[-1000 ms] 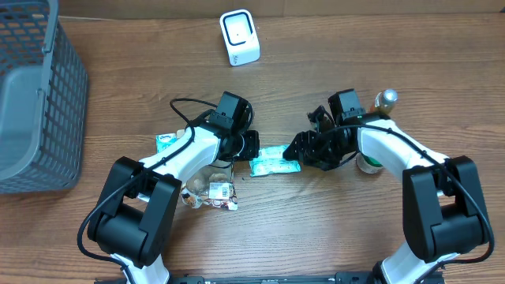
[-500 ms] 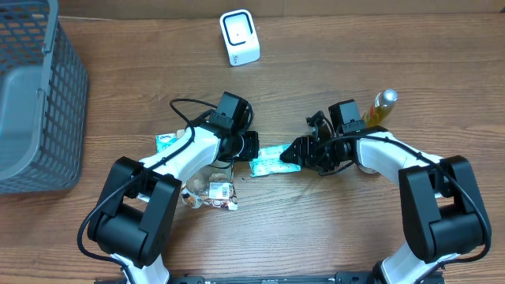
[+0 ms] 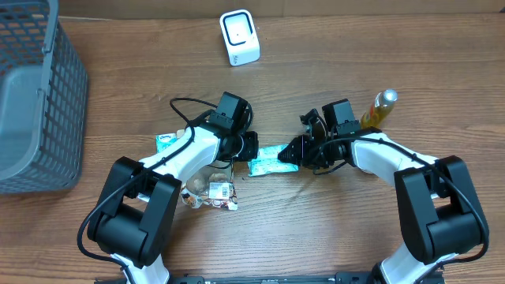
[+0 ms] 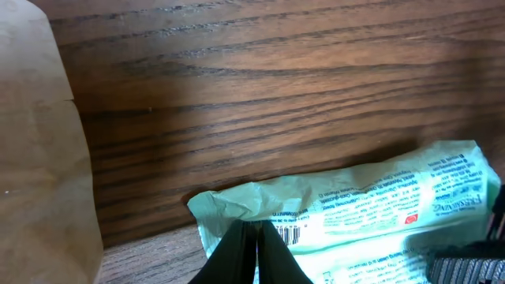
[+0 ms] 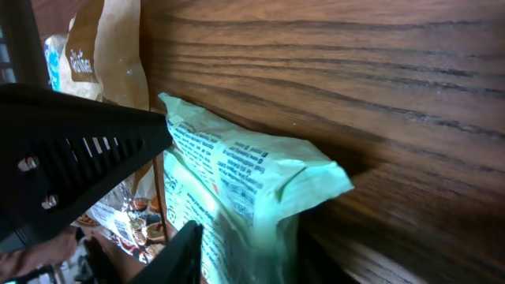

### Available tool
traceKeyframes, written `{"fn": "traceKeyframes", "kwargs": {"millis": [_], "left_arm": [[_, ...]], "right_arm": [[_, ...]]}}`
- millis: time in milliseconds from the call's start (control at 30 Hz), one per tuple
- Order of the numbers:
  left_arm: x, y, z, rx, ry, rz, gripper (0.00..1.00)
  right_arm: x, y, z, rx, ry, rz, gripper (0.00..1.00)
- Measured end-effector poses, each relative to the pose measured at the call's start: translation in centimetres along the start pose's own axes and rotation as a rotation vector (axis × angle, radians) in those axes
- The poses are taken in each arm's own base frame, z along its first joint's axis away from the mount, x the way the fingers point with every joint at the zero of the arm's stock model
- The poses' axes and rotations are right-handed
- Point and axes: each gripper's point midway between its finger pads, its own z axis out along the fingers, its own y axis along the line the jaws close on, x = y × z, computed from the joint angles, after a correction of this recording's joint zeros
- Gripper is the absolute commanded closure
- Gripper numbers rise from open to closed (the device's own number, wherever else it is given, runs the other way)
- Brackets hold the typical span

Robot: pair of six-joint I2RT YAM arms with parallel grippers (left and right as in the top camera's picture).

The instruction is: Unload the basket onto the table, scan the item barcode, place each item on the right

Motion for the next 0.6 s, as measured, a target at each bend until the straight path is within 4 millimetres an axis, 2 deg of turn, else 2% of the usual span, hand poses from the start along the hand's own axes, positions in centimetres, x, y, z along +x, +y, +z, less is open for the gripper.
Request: {"fn": "traceKeyframes", "kwargs": {"millis": [67, 133, 200, 233, 300, 333, 367, 400, 600], "left_arm": [[-0.02, 0.07, 0.0, -0.004, -0.001, 0.0, 0.91], [-0.05, 0.13, 0.0, -0.007, -0.003, 0.0, 0.91], [-0.07, 0.19, 0.0, -0.011, -0.004, 0.0, 0.9], [-0.07, 0.21, 0.0, -0.012, -0.005, 0.0, 0.89], [-0.09, 0.23, 0.0, -0.013, -0.006, 0.0, 0.88], [-0.09, 0.23, 0.0, -0.013, -0.006, 0.001, 0.86], [-0.09, 0.23, 0.0, -0.013, -0.005, 0.003, 0.84], [-0.09, 0.21, 0.0, -0.012, -0.005, 0.004, 0.83], [-0.12, -0.36, -0.41, 0.052, 0.014, 0.016, 0.75]], "right_arm": [[0.01, 0.01, 0.02, 0.0, 0.0, 0.0, 0.78], [0.0, 0.02, 0.02, 0.0, 0.0, -0.003, 0.88], [-0.07, 0.04, 0.01, -0.001, -0.003, -0.009, 0.88], [-0.07, 0.04, 0.01, -0.001, -0.003, -0.007, 0.83], [-0.07, 0.04, 0.01, -0.001, -0.003, -0.007, 0.83], [-0.04, 0.04, 0.01, -0.001, -0.002, -0.008, 0.84], [0.01, 0.06, 0.01, -0.003, 0.001, -0.007, 0.92], [0.06, 0.15, 0.01, -0.008, 0.003, -0.007, 0.95], [0.35, 1.0, -0.19, -0.067, 0.023, -0.025, 0.96]]}}
